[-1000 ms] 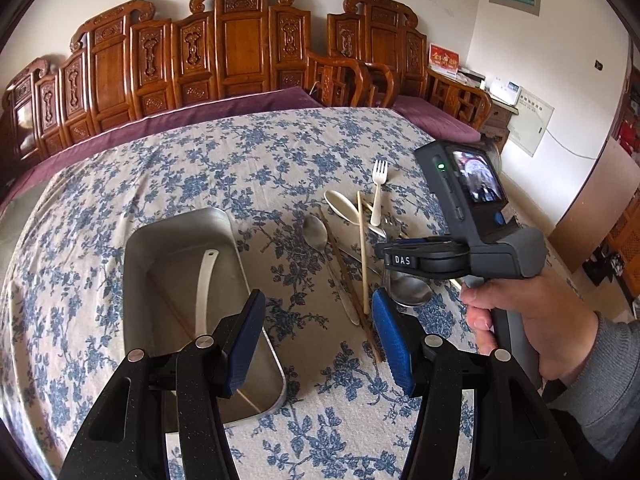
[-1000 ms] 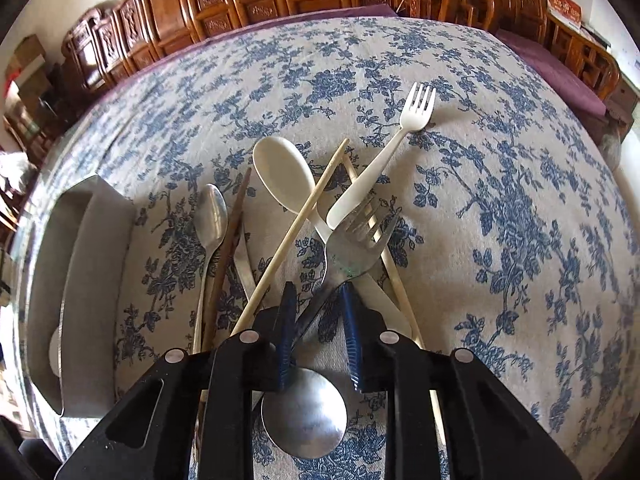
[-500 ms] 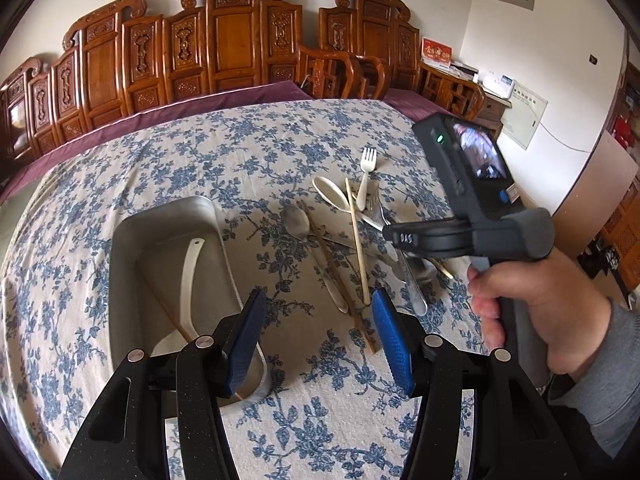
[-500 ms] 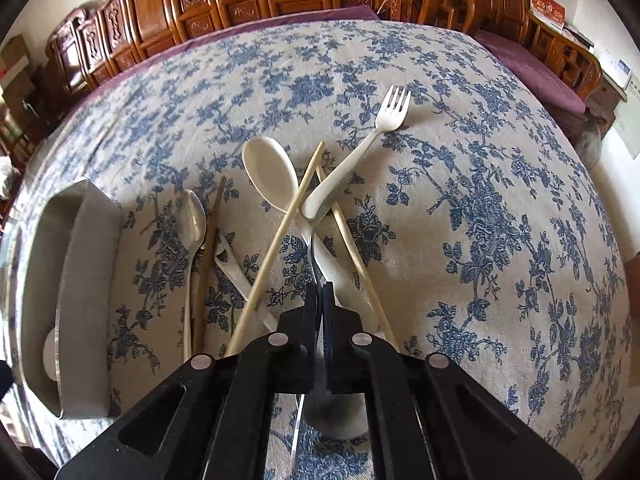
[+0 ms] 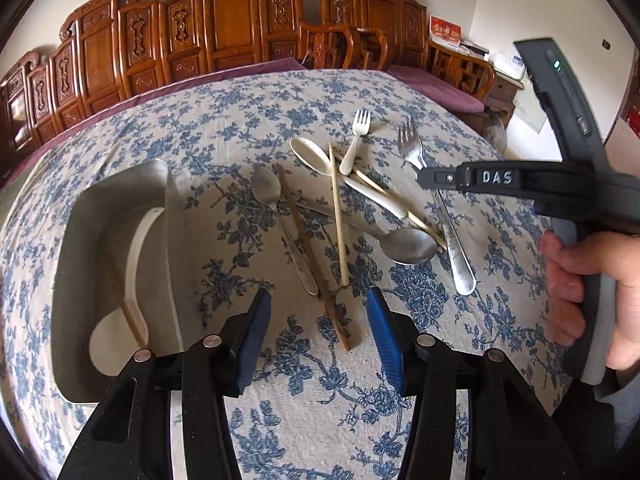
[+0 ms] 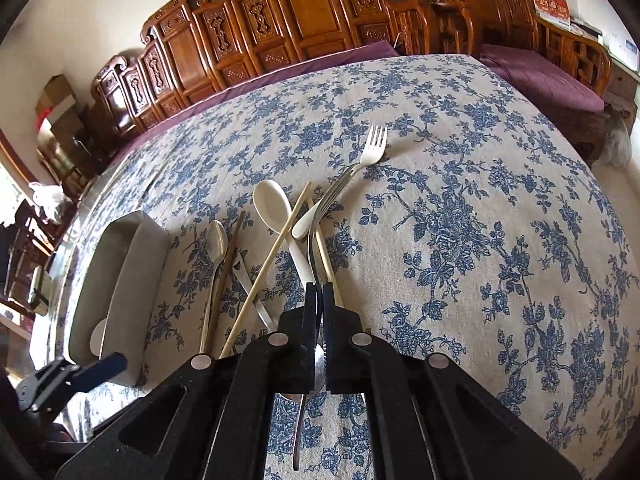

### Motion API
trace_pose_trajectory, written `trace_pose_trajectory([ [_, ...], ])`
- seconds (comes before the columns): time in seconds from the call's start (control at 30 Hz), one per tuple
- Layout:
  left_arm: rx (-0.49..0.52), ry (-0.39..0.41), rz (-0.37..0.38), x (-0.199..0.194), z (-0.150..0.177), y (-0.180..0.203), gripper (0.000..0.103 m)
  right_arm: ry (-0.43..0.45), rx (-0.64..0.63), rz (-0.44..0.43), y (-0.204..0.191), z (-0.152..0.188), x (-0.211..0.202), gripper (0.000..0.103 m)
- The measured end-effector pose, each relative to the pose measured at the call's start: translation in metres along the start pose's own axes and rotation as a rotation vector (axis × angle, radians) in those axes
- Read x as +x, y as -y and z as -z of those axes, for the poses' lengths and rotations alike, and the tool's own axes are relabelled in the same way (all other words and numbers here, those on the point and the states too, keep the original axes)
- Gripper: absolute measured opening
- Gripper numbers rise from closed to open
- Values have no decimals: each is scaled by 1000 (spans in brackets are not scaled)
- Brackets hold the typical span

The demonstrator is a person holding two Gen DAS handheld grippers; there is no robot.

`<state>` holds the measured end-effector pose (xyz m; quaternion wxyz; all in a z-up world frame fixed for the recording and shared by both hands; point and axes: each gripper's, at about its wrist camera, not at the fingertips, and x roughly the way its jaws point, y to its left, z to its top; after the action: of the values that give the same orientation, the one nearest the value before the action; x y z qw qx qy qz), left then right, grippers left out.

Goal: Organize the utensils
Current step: 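Lift the metal fork with the right tool while the left tool grasps a wooden chopstick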

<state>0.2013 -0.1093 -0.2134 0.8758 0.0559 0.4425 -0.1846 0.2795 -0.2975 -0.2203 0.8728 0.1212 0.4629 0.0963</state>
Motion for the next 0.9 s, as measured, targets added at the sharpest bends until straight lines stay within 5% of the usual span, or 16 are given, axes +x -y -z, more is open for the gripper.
trace_pose_trajectory([
  [0.37,11,-89,-45,41,13,12,28,7,-42,-41,0,2,3,4],
  [0.6,-7,-90,-58,43,12,6,6,13,-41,-29,5,2,2,4],
  [0.9,3,-64,-84,20,17,-1,4,14,-57,-29,-2,4,2,4],
])
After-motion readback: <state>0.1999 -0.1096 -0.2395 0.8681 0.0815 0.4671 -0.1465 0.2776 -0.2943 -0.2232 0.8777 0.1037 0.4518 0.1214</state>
